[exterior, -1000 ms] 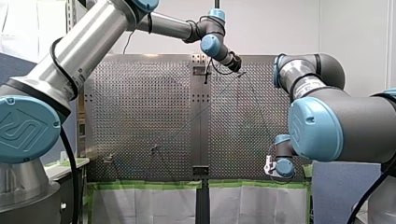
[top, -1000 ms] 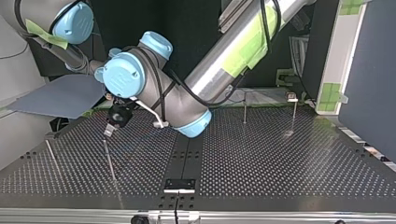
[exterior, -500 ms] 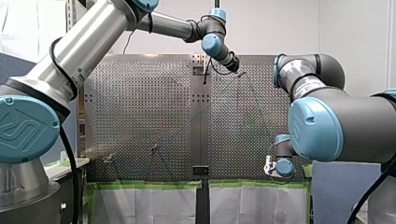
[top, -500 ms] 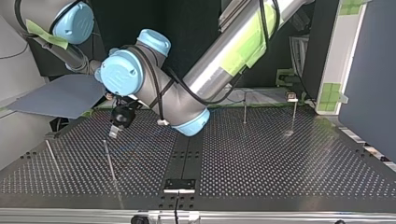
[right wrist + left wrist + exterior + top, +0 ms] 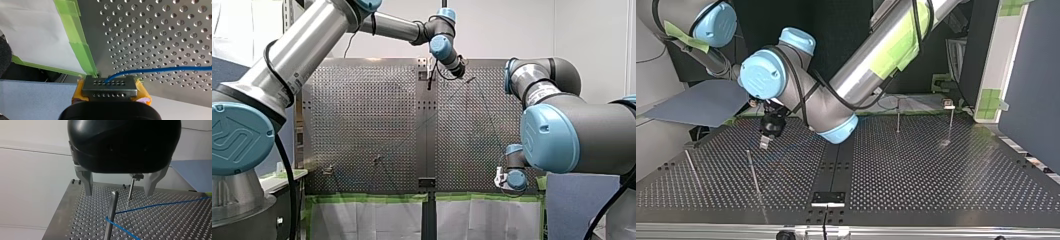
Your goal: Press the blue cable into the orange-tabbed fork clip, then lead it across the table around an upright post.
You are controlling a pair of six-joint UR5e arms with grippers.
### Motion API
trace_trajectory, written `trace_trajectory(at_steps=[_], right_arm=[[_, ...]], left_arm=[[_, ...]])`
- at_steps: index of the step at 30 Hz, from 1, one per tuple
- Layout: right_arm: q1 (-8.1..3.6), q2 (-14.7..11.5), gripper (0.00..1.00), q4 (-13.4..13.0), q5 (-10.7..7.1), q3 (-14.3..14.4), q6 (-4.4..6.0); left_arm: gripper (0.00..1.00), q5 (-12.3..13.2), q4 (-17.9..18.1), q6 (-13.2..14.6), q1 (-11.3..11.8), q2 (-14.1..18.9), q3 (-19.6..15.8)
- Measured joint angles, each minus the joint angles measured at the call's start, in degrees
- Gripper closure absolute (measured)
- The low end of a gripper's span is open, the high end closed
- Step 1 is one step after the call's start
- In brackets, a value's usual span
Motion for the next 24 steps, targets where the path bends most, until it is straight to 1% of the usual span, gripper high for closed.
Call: trace_trajectory(at_steps=[11, 20, 24], right_arm=[[0.06, -0.02, 1.0, 0.0, -0.02, 0.0, -0.01], [0.06, -0.02, 1.0, 0.07, -0.06, 0.0, -0.03], [0.06, -0.02, 1.0, 0.22, -0.06, 0.0, -0.08]], left_arm=[[0.01, -1.91, -0.21, -0.23, -0.46, 0.02, 0.0], [0.01, -2.1, -0.37, -0.6, -0.81, 0.02, 0.0], [0.01, -2.13, -0.62, -1.26, -0.99, 0.0, 0.0]])
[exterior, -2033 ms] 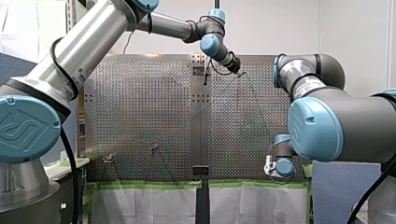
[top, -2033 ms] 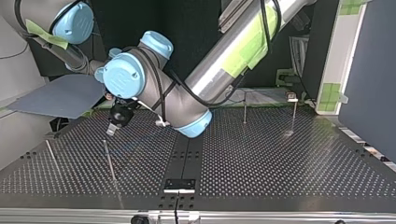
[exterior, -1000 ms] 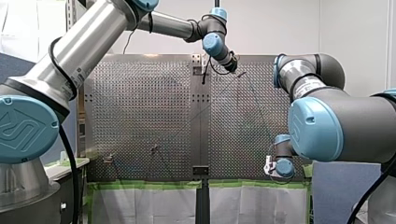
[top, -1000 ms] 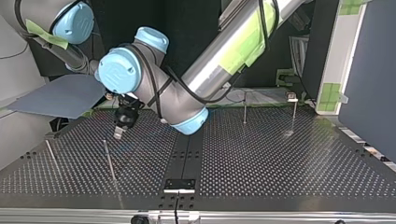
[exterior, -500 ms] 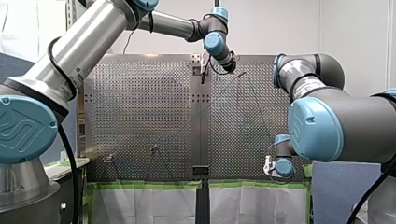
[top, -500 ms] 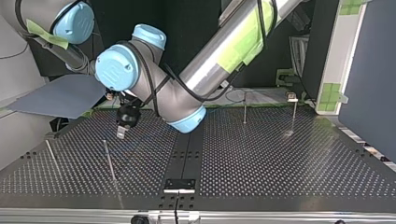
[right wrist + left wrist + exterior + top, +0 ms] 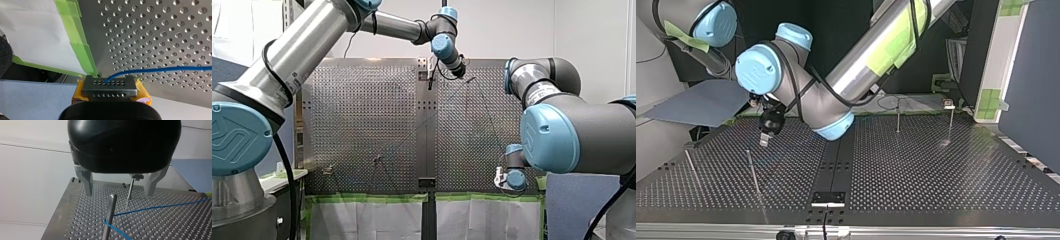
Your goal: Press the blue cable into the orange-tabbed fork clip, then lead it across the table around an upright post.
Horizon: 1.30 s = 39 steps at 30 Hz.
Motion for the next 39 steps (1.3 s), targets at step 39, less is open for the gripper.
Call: trace_trajectory(at_steps=[39], right_arm=[[0.08, -0.01, 1.0, 0.04, -0.07, 0.0, -0.37]], left_arm=[[0.01, 0.77, 8.61, -14.39, 10.28, 13.51, -14.17]])
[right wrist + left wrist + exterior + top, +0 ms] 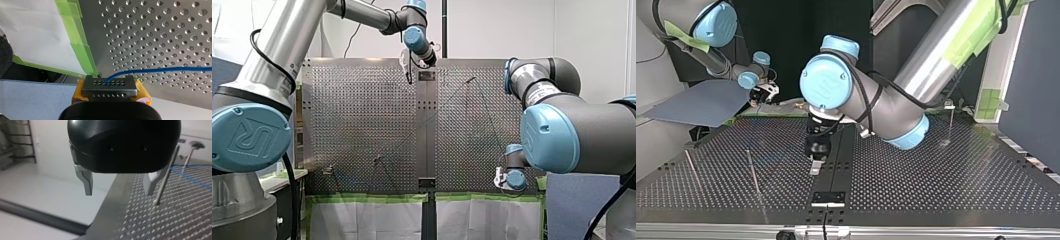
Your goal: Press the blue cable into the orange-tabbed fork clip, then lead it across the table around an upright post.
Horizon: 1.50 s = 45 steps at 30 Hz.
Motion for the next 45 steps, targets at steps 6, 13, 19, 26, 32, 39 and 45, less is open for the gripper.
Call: trace_trajectory(at_steps=[6, 13, 19, 26, 32, 39, 45], right_arm=[[0.03, 0.0, 1.0, 0.07, -0.04, 0.0, -0.01], [0.11, 0.0, 1.0, 0.09, -0.04, 0.0, -0.06], [0.24, 0.0, 1.0, 0.09, -0.04, 0.0, -0.07], [0.29, 0.0, 1.0, 0.09, -0.04, 0.0, -0.07], [0.33, 0.0, 1.0, 0.17, -0.05, -0.11, -0.08], [0.51, -0.01, 1.0, 0.39, -0.04, -0.24, -0.07], [0.61, 0.0, 1.0, 0.44, -0.04, -0.26, -0.08]], left_arm=[[0.01, -0.49, 2.83, -2.83, 2.13, 2.83, -2.83], [0.01, -2.17, 6.35, -4.41, 1.78, 6.33, -6.33], [0.01, -3.12, 9.35, -4.79, 1.27, 9.32, -9.32], [0.01, -4.53, 12.74, -5.21, 0.38, 12.73, -12.73], [0.01, -4.69, 15.49, -5.33, -0.28, 15.49, -15.49], [0.01, -4.82, 18.77, -5.53, -1.16, 18.07, -18.74], [0.01, -5.35, 21.9, -5.96, -1.86, 17.87, -21.89]])
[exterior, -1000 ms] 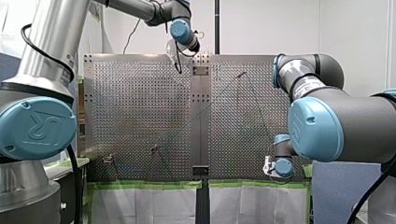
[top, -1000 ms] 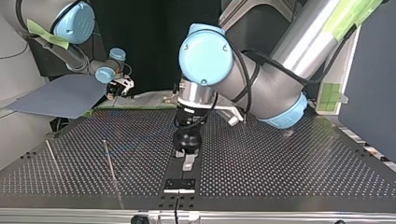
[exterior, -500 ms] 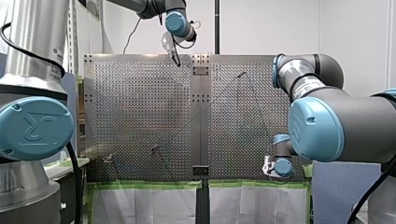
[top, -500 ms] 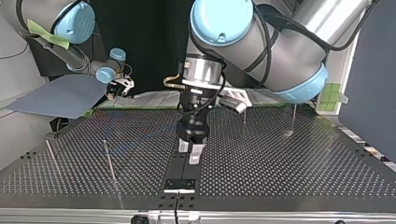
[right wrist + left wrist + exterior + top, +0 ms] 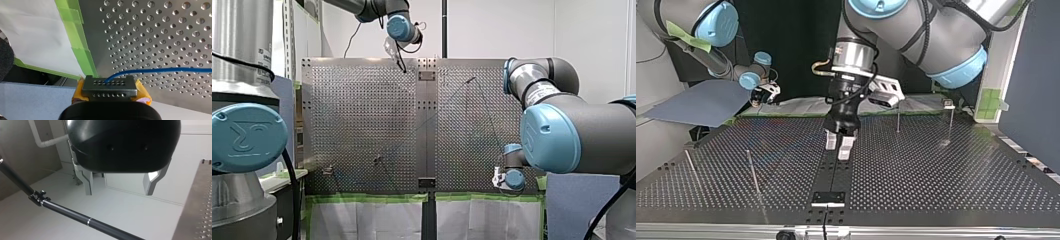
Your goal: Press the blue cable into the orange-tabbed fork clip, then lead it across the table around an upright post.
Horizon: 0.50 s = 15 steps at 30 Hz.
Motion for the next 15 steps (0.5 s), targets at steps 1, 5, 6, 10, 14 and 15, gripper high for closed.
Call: trace_trajectory(at_steps=[1, 5, 6, 10, 14, 15], right_arm=[[0.0, 0.0, 1.0, 0.0, 0.0, -0.01, 0.0], [0.08, 0.0, 1.0, 0.07, 0.0, -0.08, -0.35], [0.1, 0.0, 1.0, 0.12, 0.01, -0.08, -0.4], [0.16, 0.0, 1.0, 0.3, 0.02, -0.08, -0.55], [0.19, 0.0, 1.0, 0.35, 0.02, -0.09, -0.6], [0.2, 0.0, 1.0, 0.35, 0.01, -0.11, -0.61]], left_arm=[[0.01, -0.06, 0.47, -0.17, -0.09, -0.01, -0.45], [0.01, -0.16, 2.49, -0.59, -0.49, -0.03, -2.5], [0.01, -0.16, 2.95, -0.63, -0.56, -0.03, -2.98], [0.01, -0.19, 4.93, -0.69, -0.8, -0.05, -4.96], [0.01, -0.48, 6.89, -0.7, -1.09, -0.05, -6.91], [0.01, -0.7, 7.32, -0.71, -1.15, -0.05, -7.31]])
